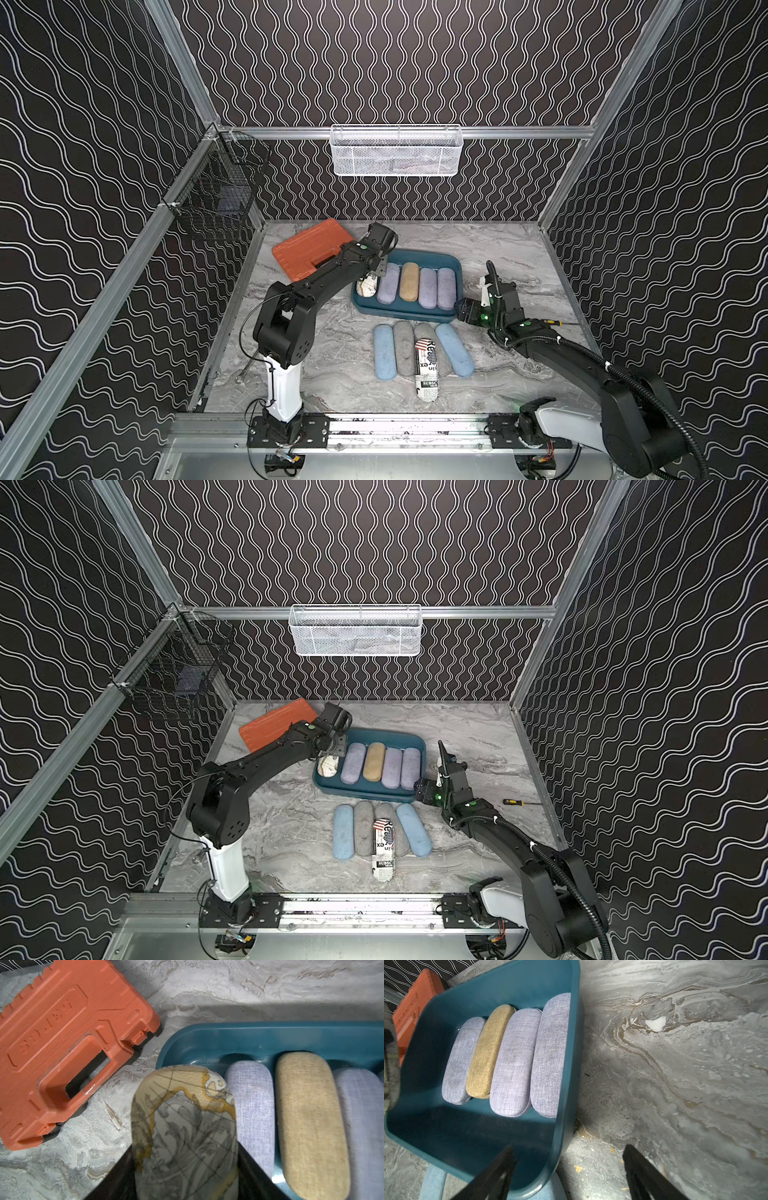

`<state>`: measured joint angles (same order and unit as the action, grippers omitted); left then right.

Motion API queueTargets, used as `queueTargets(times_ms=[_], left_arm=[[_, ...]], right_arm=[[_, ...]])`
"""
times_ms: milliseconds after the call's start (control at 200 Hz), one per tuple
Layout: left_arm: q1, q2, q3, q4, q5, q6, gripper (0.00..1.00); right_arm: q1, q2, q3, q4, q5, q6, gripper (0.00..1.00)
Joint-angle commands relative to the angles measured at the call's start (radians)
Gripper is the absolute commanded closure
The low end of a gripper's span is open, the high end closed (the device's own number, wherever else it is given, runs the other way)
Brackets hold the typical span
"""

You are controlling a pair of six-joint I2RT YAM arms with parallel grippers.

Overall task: Put the glasses cases into the storage boxes
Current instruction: Place the glasses case in the storage box.

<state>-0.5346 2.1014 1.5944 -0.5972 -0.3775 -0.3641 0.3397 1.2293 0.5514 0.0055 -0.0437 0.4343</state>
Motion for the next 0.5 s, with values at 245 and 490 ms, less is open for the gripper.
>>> queueTargets(times_ms=[245,490], left_arm=[[0.001,0.078,0.041,0.031,-0.034,0.025,0.43],[0.001,0.114,0.036,0.039,-0.052,0.03,0.43]], right_arm=[[-0.011,0.01,-0.008,0.036,-0.018,0.008,0.16],[-0.016,0.019,-0.01,0.042,-0.024,0.008,0.16]])
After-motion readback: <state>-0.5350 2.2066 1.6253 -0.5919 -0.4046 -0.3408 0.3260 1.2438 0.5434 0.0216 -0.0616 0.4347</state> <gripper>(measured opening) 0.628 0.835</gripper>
